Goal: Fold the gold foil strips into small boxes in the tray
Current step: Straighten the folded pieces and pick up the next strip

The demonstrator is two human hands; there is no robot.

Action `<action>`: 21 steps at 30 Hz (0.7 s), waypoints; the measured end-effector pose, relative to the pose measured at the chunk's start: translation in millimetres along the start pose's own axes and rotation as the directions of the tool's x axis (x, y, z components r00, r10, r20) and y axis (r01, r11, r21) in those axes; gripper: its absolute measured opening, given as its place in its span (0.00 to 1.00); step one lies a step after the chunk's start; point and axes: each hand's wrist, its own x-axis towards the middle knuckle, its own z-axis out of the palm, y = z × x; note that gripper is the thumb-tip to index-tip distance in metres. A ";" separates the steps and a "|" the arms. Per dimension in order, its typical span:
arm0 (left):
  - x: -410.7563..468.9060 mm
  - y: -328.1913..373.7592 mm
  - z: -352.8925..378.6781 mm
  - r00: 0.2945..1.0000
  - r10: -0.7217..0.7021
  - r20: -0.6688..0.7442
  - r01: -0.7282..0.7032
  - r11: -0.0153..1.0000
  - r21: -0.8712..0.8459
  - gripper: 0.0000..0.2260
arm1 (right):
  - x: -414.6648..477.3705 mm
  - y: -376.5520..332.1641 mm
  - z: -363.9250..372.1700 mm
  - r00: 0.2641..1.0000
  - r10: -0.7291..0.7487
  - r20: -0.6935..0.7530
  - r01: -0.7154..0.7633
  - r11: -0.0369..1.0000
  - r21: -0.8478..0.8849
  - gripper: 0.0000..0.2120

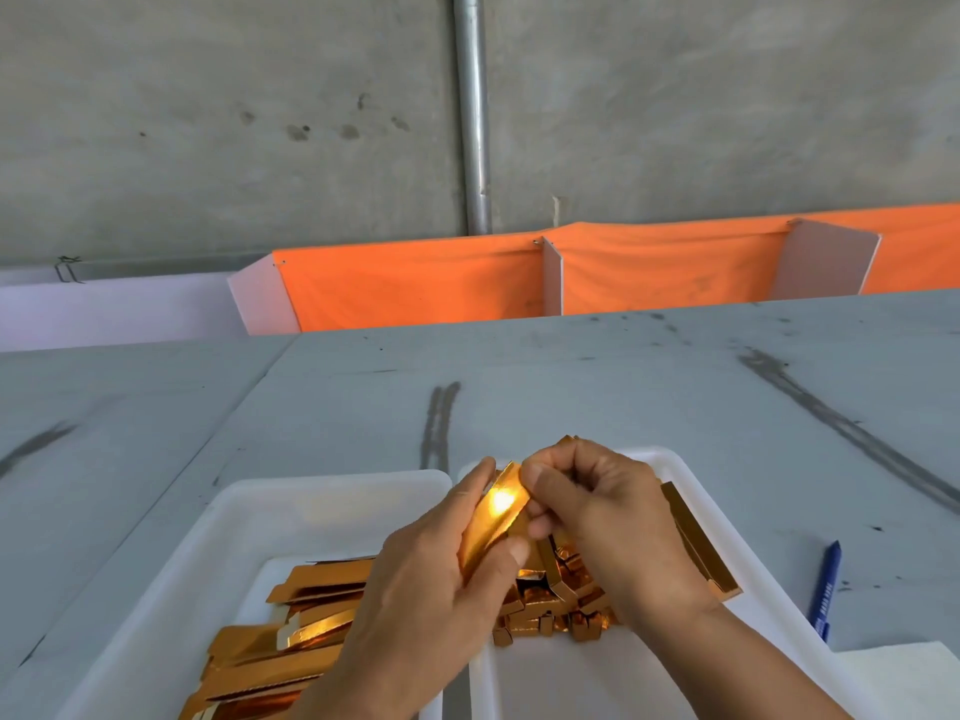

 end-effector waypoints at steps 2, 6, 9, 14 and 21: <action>1.9 2.1 -3.4 0.988 -0.101 0.114 0.128 0.958 -0.259 0.23 | 2.8 0.3 -3.1 0.999 0.005 -0.035 -0.005 1.000 -0.002 0.05; 2.7 1.8 -1.9 0.983 -0.107 0.151 0.159 0.903 -0.400 0.23 | 2.8 1.6 -0.5 1.000 -0.021 -0.004 0.021 1.000 -0.002 0.05; 2.0 2.2 1.7 0.986 -0.123 0.114 0.159 0.894 -0.419 0.23 | 3.2 2.6 -0.7 1.000 -0.013 0.013 0.013 0.999 0.045 0.02; 2.0 3.4 4.5 0.986 -0.125 0.112 0.161 0.886 -0.434 0.24 | 4.8 3.6 -1.7 1.000 -0.007 0.002 0.007 0.996 0.089 0.03; 3.2 16.0 -9.8 0.975 -0.100 0.198 0.171 0.906 -0.387 0.20 | 1.5 -6.4 -0.4 0.991 0.023 0.131 -0.041 0.990 0.138 0.09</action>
